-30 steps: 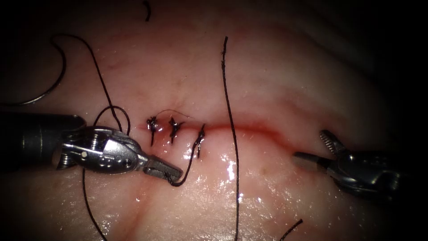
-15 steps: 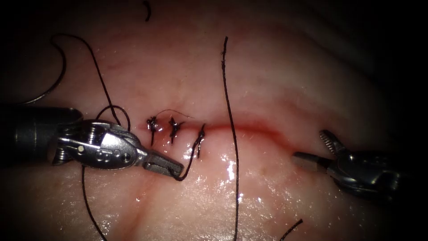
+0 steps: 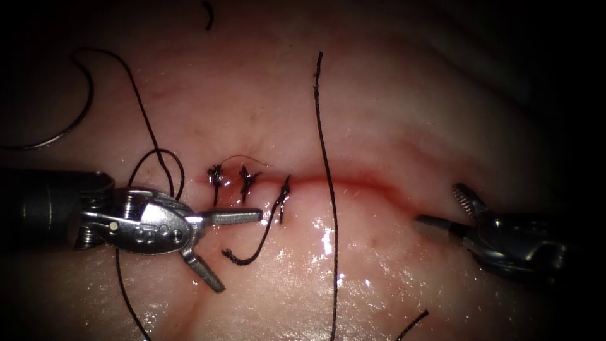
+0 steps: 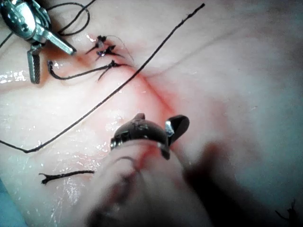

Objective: Wound Closure
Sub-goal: Grasp the remaining suture tail, then cut the suture with the right hand

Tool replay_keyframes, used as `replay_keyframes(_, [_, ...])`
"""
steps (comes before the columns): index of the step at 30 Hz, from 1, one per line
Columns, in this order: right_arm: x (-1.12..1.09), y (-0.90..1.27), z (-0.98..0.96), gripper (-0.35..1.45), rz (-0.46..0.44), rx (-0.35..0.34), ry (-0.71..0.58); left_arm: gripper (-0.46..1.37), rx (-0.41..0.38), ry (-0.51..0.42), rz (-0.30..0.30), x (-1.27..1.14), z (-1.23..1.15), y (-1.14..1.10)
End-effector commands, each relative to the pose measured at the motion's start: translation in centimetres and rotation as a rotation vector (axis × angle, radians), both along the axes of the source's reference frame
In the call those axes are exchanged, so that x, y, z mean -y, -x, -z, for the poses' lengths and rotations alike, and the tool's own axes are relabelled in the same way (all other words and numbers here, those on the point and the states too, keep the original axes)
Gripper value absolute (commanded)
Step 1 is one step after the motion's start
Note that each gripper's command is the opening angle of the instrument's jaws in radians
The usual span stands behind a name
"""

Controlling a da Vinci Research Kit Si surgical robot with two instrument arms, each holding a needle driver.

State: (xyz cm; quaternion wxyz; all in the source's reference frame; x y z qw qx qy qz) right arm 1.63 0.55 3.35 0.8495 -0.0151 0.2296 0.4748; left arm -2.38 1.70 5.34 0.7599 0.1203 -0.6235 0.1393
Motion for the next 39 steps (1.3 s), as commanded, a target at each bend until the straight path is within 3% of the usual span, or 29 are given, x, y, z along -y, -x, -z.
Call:
replay_keyframes(1, [0.00, 0.00, 0.00, 0.70, 0.000, 0.000, 0.000, 0.87, 0.005, -0.002, -0.008, -0.02, -0.01, 0.00])
replay_keyframes(6, [0.00, 0.00, 0.00, 0.70, 0.000, 0.000, 0.000, 0.58, 0.012, -0.006, -0.011, -0.08, -0.03, 0.00])
replay_keyframes(10, [0.00, 0.00, 0.00, 0.70, 0.000, 0.000, 0.000, -0.35, 0.040, -0.004, -0.031, -0.12, -0.04, -0.02])
replay_keyframes(19, [0.00, 0.00, 0.00, 0.70, 0.000, 0.000, 0.000, -0.35, 0.054, 0.018, -0.070, -0.16, -0.01, -0.05])
replay_keyframes(35, [0.00, 0.00, 0.00, 0.70, 0.000, 0.000, 0.000, -0.35, 0.033, 0.014, -0.064, -0.32, 0.17, -0.06])
replay_keyframes(39, [-0.13, -0.01, 0.06, 0.82, -0.058, 0.046, -0.012, -0.35, 0.032, 0.012, -0.064, -0.33, 0.18, -0.06])
